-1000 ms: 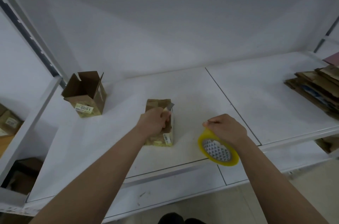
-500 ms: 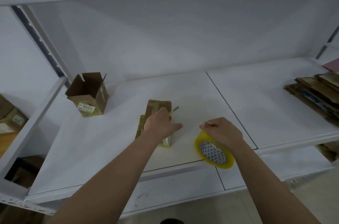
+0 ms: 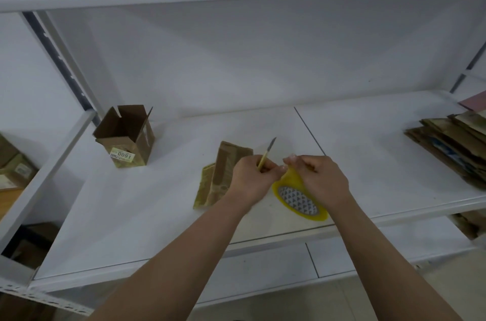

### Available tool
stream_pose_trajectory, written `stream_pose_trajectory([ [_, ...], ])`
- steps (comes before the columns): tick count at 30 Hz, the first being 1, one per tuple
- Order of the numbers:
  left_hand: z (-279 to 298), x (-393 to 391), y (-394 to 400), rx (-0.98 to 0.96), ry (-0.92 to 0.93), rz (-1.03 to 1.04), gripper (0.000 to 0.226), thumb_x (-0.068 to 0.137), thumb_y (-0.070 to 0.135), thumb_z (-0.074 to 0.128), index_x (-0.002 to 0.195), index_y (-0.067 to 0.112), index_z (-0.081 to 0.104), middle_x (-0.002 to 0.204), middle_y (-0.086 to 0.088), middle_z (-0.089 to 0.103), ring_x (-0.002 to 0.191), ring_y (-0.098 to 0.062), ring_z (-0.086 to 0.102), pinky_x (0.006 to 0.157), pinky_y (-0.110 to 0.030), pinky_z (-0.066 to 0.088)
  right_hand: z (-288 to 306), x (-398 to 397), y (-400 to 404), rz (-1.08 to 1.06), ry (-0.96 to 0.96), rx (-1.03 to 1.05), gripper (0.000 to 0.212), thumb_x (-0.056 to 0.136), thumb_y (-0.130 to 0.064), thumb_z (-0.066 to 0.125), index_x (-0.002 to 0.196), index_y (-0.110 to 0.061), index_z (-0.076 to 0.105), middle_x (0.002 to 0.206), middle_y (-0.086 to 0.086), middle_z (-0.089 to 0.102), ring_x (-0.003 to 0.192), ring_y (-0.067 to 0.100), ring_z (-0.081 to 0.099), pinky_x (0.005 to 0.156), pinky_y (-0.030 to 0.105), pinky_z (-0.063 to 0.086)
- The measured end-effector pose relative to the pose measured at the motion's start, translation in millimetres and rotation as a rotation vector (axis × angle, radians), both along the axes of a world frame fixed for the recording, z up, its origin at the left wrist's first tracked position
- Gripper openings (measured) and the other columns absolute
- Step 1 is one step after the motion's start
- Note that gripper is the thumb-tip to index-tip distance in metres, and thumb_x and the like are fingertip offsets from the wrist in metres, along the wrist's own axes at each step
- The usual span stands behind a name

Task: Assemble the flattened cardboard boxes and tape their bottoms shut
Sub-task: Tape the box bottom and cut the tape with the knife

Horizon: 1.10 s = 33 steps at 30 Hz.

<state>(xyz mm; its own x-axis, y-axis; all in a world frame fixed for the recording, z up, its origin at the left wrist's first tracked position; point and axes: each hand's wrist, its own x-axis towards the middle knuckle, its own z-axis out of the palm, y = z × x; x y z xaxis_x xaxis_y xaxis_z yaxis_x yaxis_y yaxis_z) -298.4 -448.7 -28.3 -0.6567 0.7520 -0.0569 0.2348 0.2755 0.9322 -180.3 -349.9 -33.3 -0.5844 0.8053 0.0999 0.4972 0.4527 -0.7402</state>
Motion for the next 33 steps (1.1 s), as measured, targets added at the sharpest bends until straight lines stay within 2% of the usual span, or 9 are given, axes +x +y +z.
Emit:
stream_pose_trajectory([
  [6, 6.9, 24.2, -0.7, 0.068, -0.297, 0.021, 0.024, 0.089, 0.018, 0.069, 0.069, 0.008, 0.06, 0.063, -0.003, 0.051, 0.043, -0.004, 0.04, 0.052, -0.023, 0.034, -11.3, -4.0, -8.2, -0.115, -0.01, 0.22, 0.031, 0.097, -0.05, 0.047, 0.103, -0.035, 0.074, 0.075, 0.001, 0.069, 0.078, 0.025, 0.065, 0.067, 0.03, 0.046],
  [10, 11.7, 32.5, -3.2, 0.14, -0.652, 0.06, 0.025, 0.091, 0.014, 0.067, 0.071, 0.011, 0.052, 0.054, 0.002, 0.045, 0.044, -0.009, 0.027, 0.043, -0.02, 0.028, -15.7, -5.3, -10.7, -0.12, 0.113, 0.347, 0.029, 0.1, -0.044, 0.048, 0.107, -0.033, 0.074, 0.074, 0.0, 0.071, 0.071, 0.025, 0.066, 0.059, 0.026, 0.038],
  [12, 12.6, 34.3, -3.9, 0.142, -0.693, 0.082, 0.023, 0.091, 0.016, 0.067, 0.075, 0.01, 0.052, 0.055, 0.001, 0.041, 0.045, -0.009, 0.026, 0.043, -0.02, 0.029, -19.6, -8.8, -10.4, -0.137, 0.174, 0.425, 0.031, 0.099, -0.043, 0.046, 0.11, -0.032, 0.073, 0.075, -0.002, 0.073, 0.067, 0.023, 0.066, 0.057, 0.025, 0.039],
  [16, 12.1, 26.3, -10.7, 0.084, -0.59, 0.072, 0.019, 0.093, 0.019, 0.065, 0.089, 0.001, 0.065, 0.045, 0.008, 0.048, 0.047, -0.011, 0.024, 0.045, -0.021, 0.028, -25.8, -13.6, -6.8, -0.193, 0.132, 0.51, 0.034, 0.098, -0.04, 0.048, 0.125, -0.029, 0.066, 0.067, 0.004, 0.068, 0.057, 0.027, 0.061, 0.053, 0.028, 0.039],
  [19, 15.8, 15.2, -22.7, 0.026, -0.491, -0.028, 0.016, 0.094, 0.021, 0.063, 0.09, 0.009, 0.072, 0.07, -0.007, 0.066, 0.046, -0.01, 0.029, 0.047, -0.022, 0.029, -32.3, -13.1, -0.7, -0.219, -0.032, 0.507, 0.035, 0.099, -0.037, 0.05, 0.131, -0.029, 0.061, 0.075, 0.007, 0.07, 0.063, 0.031, 0.062, 0.055, 0.027, 0.034],
  [21, 20.9, 2.2, -32.1, 0.032, -0.393, -0.003, 0.014, 0.093, 0.023, 0.064, 0.086, 0.015, 0.072, 0.09, -0.007, 0.075, 0.048, -0.007, 0.045, 0.05, -0.021, 0.037, -37.4, -12.1, 1.9, -0.258, -0.112, 0.519, 0.032, 0.098, -0.037, 0.05, 0.127, -0.03, 0.063, 0.072, 0.006, 0.069, 0.06, 0.031, 0.061, 0.054, 0.025, 0.032],
  [25, 23.7, -44.4, -57.6, 0.09, -0.254, 0.205, 0.019, 0.096, 0.026, 0.059, 0.099, 0.01, 0.068, 0.086, -0.004, 0.073, 0.074, -0.015, 0.068, 0.061, -0.027, 0.054, -58.3, -12.4, 2.9, -0.291, -0.129, 0.553, 0.028, 0.094, -0.03, 0.051, 0.109, -0.021, 0.072, 0.055, 0.011, 0.061, 0.046, 0.032, 0.055, 0.054, 0.028, 0.037],
  [30, -23.6, -113.4, -106.8, -0.51, 0.386, 0.215, 0.03, 0.101, 0.036, 0.039, 0.11, 0.014, 0.058, 0.107, -0.007, 0.066, 0.1, -0.03, 0.06, 0.08, -0.034, 0.043, -80.6, -21.0, -13.8, -0.217, -0.343, 0.462, 0.022, 0.092, -0.032, 0.054, 0.105, -0.018, 0.066, 0.074, 0.008, 0.067, 0.072, 0.031, 0.065, 0.076, 0.036, 0.044],
  [33, -55.6, -137.8, -137.5, -0.756, 0.49, 0.146, 0.031, 0.102, 0.031, 0.036, 0.103, 0.011, 0.059, 0.108, -0.011, 0.065, 0.101, -0.033, 0.06, 0.082, -0.035, 0.046, -87.6, -28.0, -20.8, -0.208, -0.527, 0.359, 0.033, 0.092, -0.039, 0.056, 0.116, -0.017, 0.056, 0.098, 0.006, 0.069, 0.097, 0.029, 0.064, 0.094, 0.039, 0.041],
])
